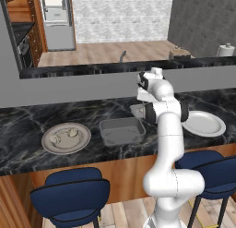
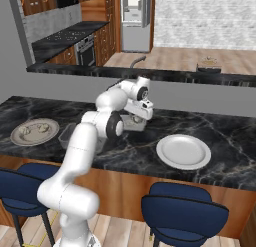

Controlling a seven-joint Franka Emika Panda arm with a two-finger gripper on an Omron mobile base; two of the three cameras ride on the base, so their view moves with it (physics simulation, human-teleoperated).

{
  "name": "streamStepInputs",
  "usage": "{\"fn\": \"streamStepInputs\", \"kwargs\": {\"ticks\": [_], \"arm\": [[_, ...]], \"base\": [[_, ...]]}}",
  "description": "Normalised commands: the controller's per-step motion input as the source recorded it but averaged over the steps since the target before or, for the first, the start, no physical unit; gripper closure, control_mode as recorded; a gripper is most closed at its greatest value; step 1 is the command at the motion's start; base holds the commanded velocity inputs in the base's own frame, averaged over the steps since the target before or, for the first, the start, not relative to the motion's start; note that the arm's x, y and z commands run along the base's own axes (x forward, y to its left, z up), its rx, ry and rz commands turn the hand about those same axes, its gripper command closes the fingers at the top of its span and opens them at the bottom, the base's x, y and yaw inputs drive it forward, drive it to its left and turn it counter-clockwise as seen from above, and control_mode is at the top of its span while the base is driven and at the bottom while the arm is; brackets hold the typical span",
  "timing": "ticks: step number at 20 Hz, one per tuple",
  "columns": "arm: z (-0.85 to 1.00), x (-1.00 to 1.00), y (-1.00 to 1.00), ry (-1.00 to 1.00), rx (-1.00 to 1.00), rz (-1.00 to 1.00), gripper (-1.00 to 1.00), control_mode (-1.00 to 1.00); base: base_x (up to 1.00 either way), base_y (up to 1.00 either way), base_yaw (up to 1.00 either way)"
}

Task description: Place two dumplings into each of the tupperware containers and then place the containers in the fridge.

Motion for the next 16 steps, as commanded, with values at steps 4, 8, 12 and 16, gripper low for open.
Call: {"fn": "streamStepInputs", "kwargs": {"ticks": [4, 8, 12, 16], "arm": [[0.1, -0.28, 0.0, -0.13, 0.02, 0.01, -1.0, -1.0], [0.48, -0.33, 0.0, -0.15, 0.09, 0.02, -1.0, -1.0], [0.41, -0.58, 0.0, -0.07, 0.05, 0.01, -1.0, -1.0], [-0.01, -0.95, -0.02, -0.01, 0.0, 0.0, -1.0, -1.0]], "base": [[0.0, 0.0, 0.0], [0.0, 0.0, 0.0], [0.0, 0.0, 0.0], [0.0, 0.0, 0.0]]}}
